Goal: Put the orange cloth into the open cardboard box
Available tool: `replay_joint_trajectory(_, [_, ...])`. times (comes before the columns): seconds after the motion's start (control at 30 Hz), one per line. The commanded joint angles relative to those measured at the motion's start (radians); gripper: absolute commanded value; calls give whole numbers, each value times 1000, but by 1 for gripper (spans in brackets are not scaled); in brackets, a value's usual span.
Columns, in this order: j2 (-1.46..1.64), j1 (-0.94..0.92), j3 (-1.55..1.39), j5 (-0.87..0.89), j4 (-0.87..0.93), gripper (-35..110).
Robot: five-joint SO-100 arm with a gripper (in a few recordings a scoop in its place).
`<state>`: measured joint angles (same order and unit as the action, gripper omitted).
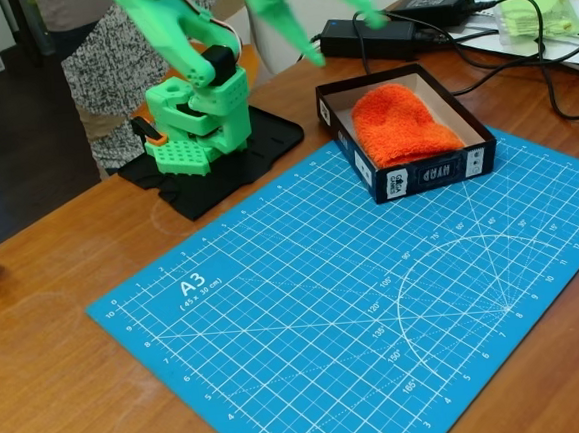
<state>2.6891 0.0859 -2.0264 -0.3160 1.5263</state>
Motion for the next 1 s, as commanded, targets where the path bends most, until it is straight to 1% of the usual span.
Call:
replay_joint_trajectory(0.0, [89,-232,-186,-6,-57,0])
replay_joint_trajectory(0.03, [100,-233,-230,-20,-80,0])
replay_joint_trajectory(0.1, [172,-301,-339,12,-172,0])
replay_joint_trajectory(0.2, [319,-310,-505,49,-244,0])
replay_joint_trajectory(0.3, [511,-249,-666,127,-285,0])
replay_joint_trajectory(0.43, [689,-215,-778,212,-305,0])
replay_joint_trajectory(0.53, [686,-207,-882,275,-357,0])
replay_joint_trajectory(0.63, [687,-150,-982,298,-364,0])
replay_joint_trajectory(0.7, [687,-147,-1023,318,-391,0])
replay_joint_trajectory(0.97, [687,-153,-1043,333,-391,0])
